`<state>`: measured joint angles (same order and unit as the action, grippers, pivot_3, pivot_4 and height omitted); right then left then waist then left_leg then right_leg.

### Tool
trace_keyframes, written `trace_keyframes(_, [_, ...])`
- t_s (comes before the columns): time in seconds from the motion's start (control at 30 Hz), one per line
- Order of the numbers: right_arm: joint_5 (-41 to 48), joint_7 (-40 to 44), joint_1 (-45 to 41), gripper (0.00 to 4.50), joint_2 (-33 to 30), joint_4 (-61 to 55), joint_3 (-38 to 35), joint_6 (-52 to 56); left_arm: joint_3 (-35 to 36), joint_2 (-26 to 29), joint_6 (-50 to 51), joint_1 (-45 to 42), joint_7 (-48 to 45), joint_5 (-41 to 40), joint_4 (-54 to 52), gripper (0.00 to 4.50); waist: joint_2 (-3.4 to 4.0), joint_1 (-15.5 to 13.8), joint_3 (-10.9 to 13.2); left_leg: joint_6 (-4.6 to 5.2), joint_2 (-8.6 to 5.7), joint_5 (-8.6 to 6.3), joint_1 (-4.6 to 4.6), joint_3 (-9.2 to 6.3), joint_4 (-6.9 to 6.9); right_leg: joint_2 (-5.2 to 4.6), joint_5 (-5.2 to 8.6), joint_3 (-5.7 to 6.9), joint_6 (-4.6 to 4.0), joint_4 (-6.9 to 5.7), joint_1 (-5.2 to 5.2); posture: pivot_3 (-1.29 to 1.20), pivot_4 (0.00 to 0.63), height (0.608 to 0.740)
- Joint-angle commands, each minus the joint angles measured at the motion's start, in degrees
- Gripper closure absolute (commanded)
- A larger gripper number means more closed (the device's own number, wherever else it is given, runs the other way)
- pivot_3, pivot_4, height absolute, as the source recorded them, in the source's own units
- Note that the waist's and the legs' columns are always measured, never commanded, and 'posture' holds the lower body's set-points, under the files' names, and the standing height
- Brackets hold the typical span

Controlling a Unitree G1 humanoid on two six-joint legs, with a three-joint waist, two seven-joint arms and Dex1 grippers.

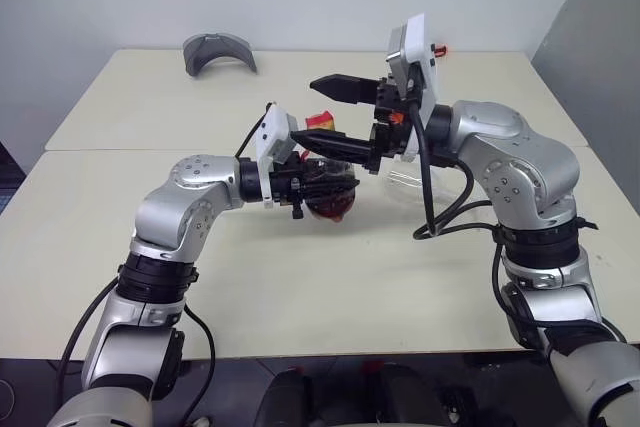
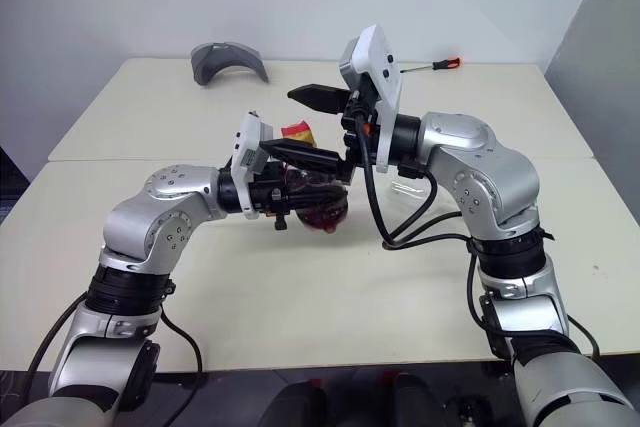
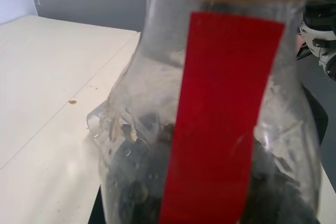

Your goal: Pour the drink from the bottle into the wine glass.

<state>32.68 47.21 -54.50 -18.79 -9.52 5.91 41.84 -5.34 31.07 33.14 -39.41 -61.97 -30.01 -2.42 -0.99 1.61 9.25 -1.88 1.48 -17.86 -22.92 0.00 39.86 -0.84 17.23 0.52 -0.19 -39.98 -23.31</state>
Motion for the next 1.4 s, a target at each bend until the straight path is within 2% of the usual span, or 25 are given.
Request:
trace_keyframes(0.03, [-0.4, -0.18, -1.4, 0.08, 0.94, 0.45, -0.21, -1.97, 0.76, -0.4, -1.51, -1.83, -0.35, 0.01, -0.83, 3.24, 0.0, 0.01, 0.0, 0.0, 0.0, 0.0, 0.0, 0.0, 0.0, 0.0, 0.0, 0.0, 0.0, 0.0, 0.0, 0.0, 0.15, 0.74])
trace_keyframes(0.4, [-4.04, 0.59, -0.33, 0.08, -0.21, 4.5, 0.12, -6.11, 0.76, -1.05, -1.65, -2.28, -0.49, 0.38, -0.37, 3.24, 0.0, 0.01, 0.0, -0.01, -0.01, 0.01, -0.01, 0.01, 0.0, 0.0, 0.0, 0.0, 0.0, 0.0, 0.0, 0.0, 0.15, 0.74])
trace_keyframes(1.13, [-2.62, 3.16, 3.89, 0.08, -14.72, 3.77, -6.64, -3.07, 0.99, -1.42, -2.14, -1.94, -0.73, 0.53, -0.88, 3.24, 0.0, -0.09, 0.01, 0.02, -0.01, -0.01, -0.01, 0.02, -0.01, -0.01, 0.0, -0.01, 0.0, 0.0, 0.0, 0.0, 0.15, 0.74])
trace_keyframes(1.4, [0.33, 4.93, 5.09, 0.08, -15.54, 0.87, -6.33, -1.31, 0.96, -1.4, -2.46, -1.86, -0.96, 0.59, -0.75, 3.24, 0.0, -0.07, 0.01, 0.14, 0.0, -0.08, -0.01, 0.02, 0.0, 0.0, 0.0, -0.01, 0.0, 0.01, 0.0, 0.0, 0.15, 0.74])
